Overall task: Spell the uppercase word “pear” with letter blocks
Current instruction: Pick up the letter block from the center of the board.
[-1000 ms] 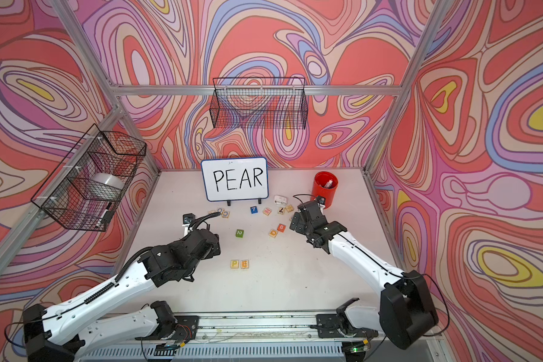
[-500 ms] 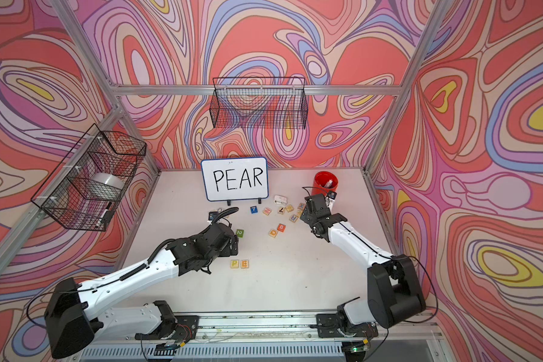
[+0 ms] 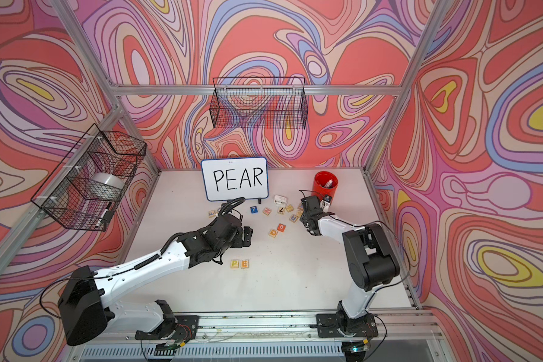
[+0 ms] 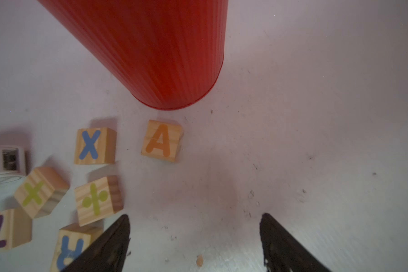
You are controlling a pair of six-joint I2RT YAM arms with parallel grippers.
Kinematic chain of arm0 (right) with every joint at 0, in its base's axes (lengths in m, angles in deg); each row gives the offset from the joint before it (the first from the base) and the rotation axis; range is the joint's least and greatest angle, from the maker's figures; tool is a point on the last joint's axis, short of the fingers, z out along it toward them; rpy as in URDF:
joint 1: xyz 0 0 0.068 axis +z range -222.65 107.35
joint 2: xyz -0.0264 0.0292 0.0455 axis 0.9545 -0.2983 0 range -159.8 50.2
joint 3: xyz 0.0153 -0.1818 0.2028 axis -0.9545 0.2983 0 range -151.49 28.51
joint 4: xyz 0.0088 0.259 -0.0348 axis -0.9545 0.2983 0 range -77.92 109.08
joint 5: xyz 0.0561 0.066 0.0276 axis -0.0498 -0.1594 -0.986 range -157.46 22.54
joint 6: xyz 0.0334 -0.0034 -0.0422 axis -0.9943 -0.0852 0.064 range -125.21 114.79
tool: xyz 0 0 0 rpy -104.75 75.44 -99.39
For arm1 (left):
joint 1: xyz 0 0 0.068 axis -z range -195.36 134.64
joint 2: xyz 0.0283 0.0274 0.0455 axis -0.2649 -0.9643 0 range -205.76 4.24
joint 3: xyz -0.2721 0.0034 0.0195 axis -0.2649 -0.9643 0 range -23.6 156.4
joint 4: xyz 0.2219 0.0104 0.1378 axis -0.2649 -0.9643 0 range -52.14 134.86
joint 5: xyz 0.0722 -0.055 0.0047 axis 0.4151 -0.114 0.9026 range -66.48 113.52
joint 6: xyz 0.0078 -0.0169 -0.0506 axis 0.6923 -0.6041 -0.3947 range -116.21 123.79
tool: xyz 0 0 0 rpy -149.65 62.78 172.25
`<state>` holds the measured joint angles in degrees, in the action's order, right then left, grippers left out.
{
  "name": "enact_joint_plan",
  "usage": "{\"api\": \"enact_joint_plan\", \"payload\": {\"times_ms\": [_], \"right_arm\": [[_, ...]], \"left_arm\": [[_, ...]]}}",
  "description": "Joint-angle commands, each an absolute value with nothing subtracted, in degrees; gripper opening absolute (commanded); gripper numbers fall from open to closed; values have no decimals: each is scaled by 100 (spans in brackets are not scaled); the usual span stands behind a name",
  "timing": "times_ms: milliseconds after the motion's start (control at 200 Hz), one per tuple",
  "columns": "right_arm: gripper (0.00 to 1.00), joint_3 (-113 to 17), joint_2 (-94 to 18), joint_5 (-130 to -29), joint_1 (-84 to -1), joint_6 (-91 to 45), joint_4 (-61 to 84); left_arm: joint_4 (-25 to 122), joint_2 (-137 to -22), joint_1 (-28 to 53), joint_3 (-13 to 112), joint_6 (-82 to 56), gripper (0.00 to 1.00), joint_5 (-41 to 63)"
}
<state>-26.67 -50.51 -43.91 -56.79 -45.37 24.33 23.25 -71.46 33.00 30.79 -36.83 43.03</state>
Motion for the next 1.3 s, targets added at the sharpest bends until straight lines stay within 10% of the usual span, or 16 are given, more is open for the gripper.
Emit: {"api": "enact_joint_plan", "payload": {"times_ms": [0,756,1292], "right_arm": [[86,-2894,-5396,-4004,-5692,-4710,2281],[77,-3698,-6590,-3819,-5691,-4811,2177],[43,-3945,-6761,-3857,-5692,-5003,2795]], "left_arm": [[2344,-6882,3272,3064,-3673,100,4482],[2142,-6810,3276,3037,-3778,100,4770],[1985,-6625,3272,2967,-3787,100,4890]]}}
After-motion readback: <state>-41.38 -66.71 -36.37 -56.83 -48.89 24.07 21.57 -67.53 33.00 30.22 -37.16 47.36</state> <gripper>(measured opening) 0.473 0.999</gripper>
